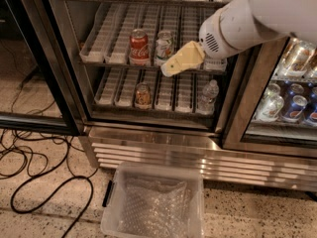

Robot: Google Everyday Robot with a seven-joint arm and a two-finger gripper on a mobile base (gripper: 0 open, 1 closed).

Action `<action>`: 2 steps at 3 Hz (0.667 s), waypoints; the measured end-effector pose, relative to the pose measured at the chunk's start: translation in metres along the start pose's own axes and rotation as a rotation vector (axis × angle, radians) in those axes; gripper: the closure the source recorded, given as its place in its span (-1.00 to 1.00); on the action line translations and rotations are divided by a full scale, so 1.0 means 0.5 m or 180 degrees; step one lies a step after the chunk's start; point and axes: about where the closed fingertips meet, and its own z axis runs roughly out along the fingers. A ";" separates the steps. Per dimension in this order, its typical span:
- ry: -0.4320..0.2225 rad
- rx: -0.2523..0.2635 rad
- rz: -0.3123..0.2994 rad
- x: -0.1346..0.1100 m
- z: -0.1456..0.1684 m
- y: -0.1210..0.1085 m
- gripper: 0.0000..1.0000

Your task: Pick green can from top shelf of fridge

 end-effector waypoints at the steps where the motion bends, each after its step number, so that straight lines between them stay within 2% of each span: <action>1: -0.0353 0.0236 0.0068 -0.079 0.057 0.000 -1.00; 2: -0.0549 0.0402 0.0060 -0.155 0.102 0.007 -1.00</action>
Offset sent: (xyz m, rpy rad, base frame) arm 0.1056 0.0919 0.0314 0.1616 -0.2394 -0.1981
